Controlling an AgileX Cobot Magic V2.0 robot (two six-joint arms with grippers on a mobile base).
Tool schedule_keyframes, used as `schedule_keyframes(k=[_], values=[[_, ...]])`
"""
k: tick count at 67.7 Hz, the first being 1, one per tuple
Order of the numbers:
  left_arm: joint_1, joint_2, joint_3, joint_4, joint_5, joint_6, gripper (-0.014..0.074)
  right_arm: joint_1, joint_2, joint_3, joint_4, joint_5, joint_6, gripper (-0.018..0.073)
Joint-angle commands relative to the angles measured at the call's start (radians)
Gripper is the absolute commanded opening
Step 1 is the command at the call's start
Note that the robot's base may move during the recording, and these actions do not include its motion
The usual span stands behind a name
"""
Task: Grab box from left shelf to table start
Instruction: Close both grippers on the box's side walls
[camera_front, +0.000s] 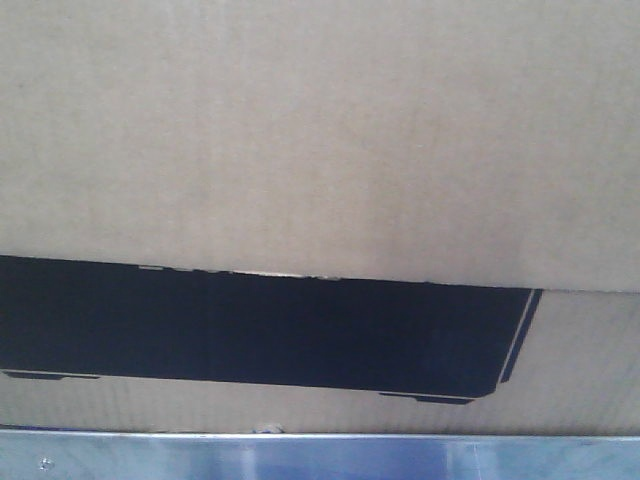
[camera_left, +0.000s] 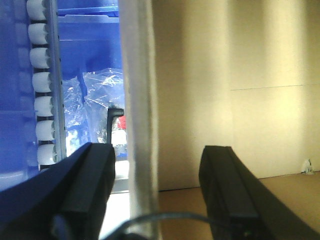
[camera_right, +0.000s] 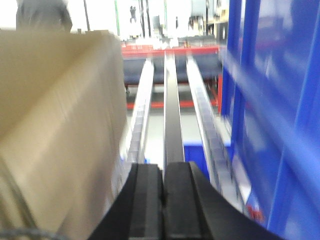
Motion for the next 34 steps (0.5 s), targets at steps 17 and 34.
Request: schedule_keyframes(k=[17,34], values=[[-0.007,-0.017,-0.036,0.022,-0.015,-0.012,0.0297,0.002,0.153,-0.370,0.024,0.268,-0.003,0.0609],[-0.007,-0.017,-0.036,0.026,-0.010,-0.012,0.0297,0.026,0.450,-0.686,0.249,0.535,-0.147,0.0603]])
